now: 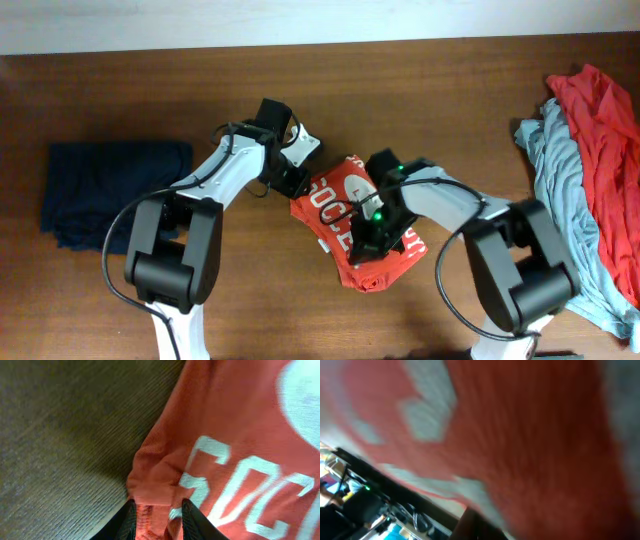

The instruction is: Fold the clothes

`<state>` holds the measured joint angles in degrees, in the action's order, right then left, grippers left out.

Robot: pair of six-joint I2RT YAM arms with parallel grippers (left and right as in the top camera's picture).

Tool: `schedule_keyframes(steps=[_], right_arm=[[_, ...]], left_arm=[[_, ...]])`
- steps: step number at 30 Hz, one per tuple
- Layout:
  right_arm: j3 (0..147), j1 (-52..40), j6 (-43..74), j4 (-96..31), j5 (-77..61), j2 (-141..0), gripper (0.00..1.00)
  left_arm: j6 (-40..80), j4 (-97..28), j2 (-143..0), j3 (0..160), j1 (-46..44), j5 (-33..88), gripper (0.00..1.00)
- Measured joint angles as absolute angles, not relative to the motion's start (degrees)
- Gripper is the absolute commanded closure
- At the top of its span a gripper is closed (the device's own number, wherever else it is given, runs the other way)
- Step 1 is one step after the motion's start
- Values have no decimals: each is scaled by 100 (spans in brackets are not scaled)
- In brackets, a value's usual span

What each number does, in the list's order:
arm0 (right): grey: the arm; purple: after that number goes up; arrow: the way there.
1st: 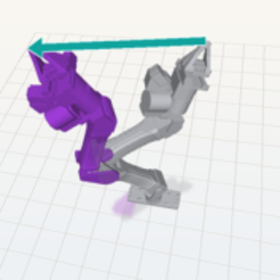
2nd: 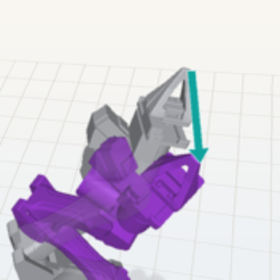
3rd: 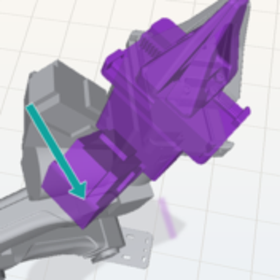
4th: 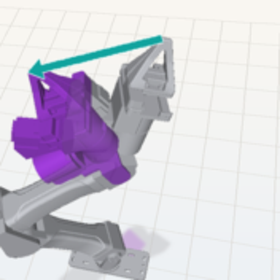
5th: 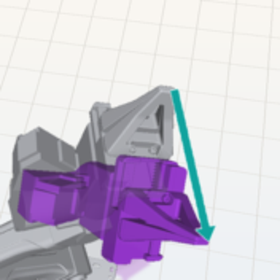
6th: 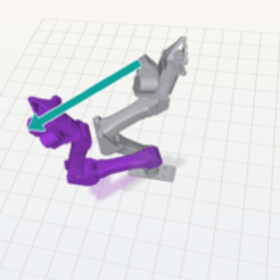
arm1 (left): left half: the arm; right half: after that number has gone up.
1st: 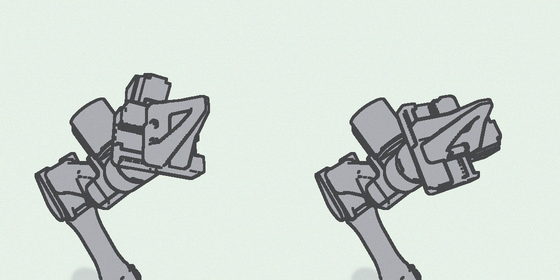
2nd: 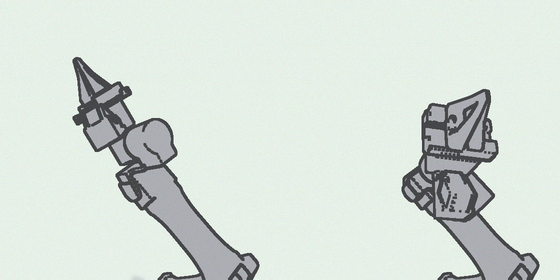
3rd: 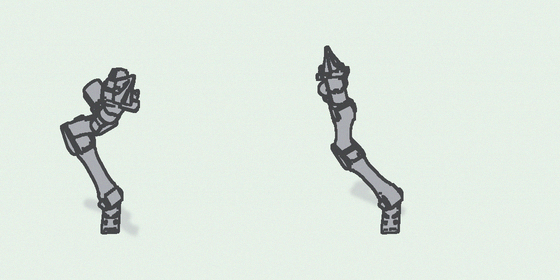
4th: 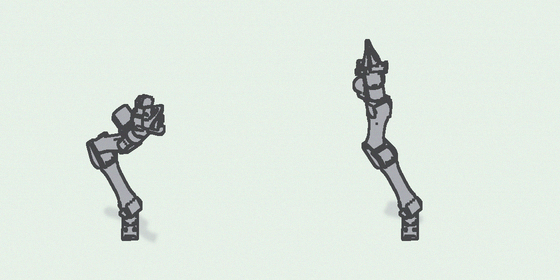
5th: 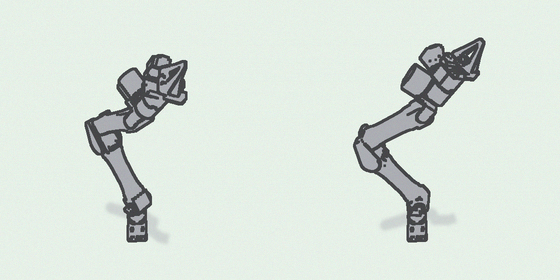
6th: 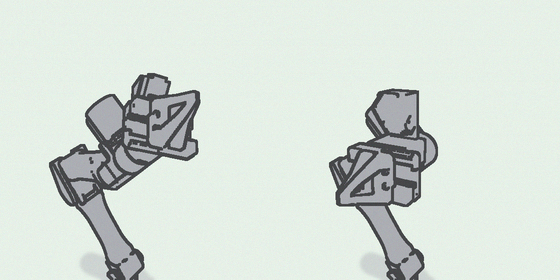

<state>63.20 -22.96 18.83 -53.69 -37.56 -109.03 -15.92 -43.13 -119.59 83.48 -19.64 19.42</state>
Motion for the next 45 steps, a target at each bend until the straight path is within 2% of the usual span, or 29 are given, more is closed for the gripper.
schedule_keyframes(steps=[6,10,12,13,14,16,17,18,19,24,26,39,45], right_arm=[[6322,-2274,1695,-5763,-3533,-10954,96],[6320,-2263,985,-6139,-3500,-10927,95],[6309,-2259,613,-6243,-3500,-10803,92],[6298,-2259,462,-6259,-3500,-10685,88],[6285,-2259,296,-6263,-3496,-10481,82],[6283,-2259,108,-6261,-3435,-10090,69],[6285,-2259,51,-6259,-3354,-9859,60],[6294,-2259,56,-6263,-3214,-9553,55],[6313,-2255,104,-6270,-3081,-9354,54],[6473,-2128,996,-6276,-2150,-8702,63],[6473,-1999,1278,-6281,-1883,-8685,71],[6473,-1372,2198,-6215,-1437,-9177,87],[6473,-1369,2425,-6149,-1437,-9710,90]], left_arm=[[-1634,-4410,-11992,8348,-1964,1487,74],[-1651,-4853,-12018,8534,-1962,1343,73],[-1656,-5242,-12064,8871,-1944,1302,59],[-1649,-5417,-12088,9096,-1929,1284,46],[-1673,-5610,-12099,9384,-1907,1273,42],[-1688,-5872,-12099,9865,-1876,1258,28],[-1684,-5942,-12099,10086,-1865,1258,23],[-1686,-5977,-12099,10302,-1859,1256,21],[-1680,-5955,-12099,10425,-1855,1260,20],[-1822,-6049,-12132,10565,-1855,1518,20],[-1999,-6165,-12208,10565,-1855,1815,20],[-2751,-6311,-13113,10562,-1868,2475,19],[-3035,-6370,-13214,10562,-2023,2558,18]])
